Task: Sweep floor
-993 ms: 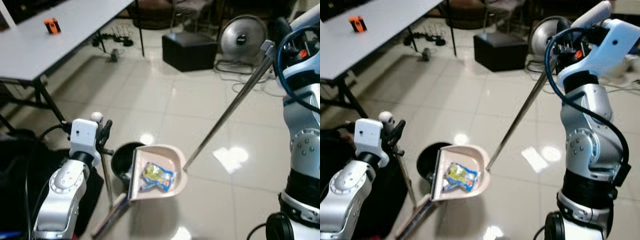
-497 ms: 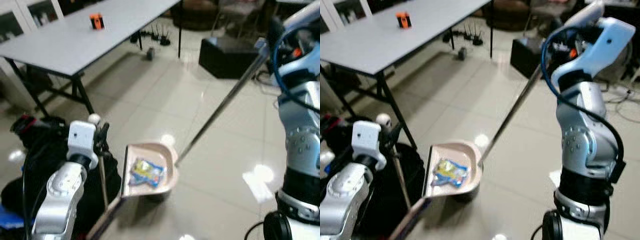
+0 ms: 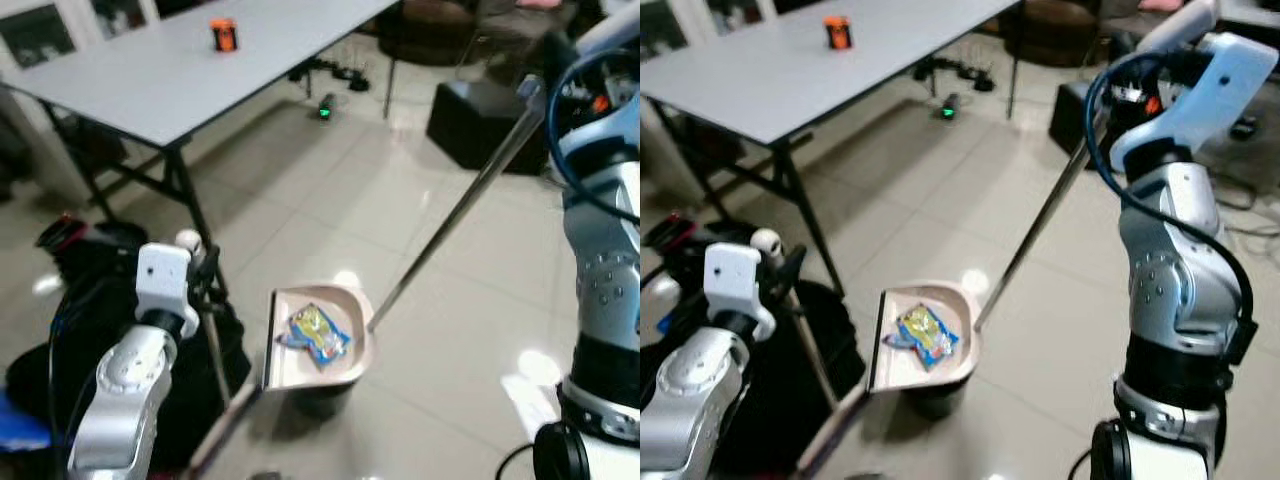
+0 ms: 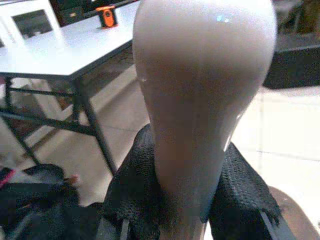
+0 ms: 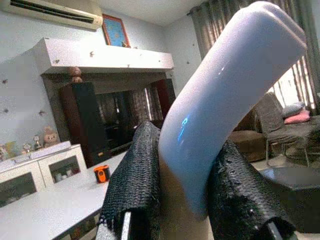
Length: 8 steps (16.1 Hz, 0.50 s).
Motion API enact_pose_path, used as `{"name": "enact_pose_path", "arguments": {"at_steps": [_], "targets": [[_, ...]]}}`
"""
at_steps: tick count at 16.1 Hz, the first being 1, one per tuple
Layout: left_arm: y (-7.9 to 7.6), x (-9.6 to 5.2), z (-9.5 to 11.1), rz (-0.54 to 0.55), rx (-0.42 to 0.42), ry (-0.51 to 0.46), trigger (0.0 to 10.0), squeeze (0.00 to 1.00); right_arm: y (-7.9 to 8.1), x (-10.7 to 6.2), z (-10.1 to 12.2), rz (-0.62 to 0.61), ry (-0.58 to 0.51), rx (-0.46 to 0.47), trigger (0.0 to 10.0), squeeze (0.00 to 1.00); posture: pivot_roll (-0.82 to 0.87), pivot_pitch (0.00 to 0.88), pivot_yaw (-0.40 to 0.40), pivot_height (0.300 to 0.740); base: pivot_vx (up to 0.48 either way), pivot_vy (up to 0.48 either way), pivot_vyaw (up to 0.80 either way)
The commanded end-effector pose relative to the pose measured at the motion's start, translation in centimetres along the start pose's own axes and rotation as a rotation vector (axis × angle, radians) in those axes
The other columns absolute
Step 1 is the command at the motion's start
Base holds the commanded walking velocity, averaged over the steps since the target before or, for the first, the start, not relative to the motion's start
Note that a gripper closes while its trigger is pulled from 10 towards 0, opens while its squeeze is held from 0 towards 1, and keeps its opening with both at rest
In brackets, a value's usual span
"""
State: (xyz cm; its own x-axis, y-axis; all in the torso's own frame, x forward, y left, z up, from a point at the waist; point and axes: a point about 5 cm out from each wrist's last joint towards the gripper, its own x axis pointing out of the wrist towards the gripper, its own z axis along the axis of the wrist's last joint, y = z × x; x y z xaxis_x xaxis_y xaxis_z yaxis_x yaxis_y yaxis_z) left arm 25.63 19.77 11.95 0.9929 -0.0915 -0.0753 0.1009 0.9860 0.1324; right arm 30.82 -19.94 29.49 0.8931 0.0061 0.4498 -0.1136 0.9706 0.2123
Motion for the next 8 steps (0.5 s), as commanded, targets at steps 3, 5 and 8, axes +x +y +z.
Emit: {"name": "enact_pose_path", "arguments": {"at_steps": [3, 5, 8], "targets": [[-0.3, 0.1, 0.5, -0.012, -0.001, -0.022, 10.0, 0.00, -0.2, 0.5, 1.2, -0.003, -0.101, -0.069, 10.0, 0.00, -0.03, 0.015, 0.033, 0.740, 0.000, 0.000, 0.00], [-0.2, 0.1, 0.4, -0.011, -0.001, -0.020, 10.0, 0.00, 0.3, 0.9, 0.8, 0.010, -0.117, -0.069, 10.0, 0.00, -0.03, 0.012, 0.030, 0.740, 0.000, 0.000, 0.00], [0.0, -0.1, 0.4, -0.004, 0.001, -0.018, 10.0, 0.00, 2.0, 1.6, -0.2, 0.092, -0.131, -0.128, 10.0, 0.00, -0.02, 0.010, 0.016, 0.740, 0.000, 0.000, 0.00]]}}
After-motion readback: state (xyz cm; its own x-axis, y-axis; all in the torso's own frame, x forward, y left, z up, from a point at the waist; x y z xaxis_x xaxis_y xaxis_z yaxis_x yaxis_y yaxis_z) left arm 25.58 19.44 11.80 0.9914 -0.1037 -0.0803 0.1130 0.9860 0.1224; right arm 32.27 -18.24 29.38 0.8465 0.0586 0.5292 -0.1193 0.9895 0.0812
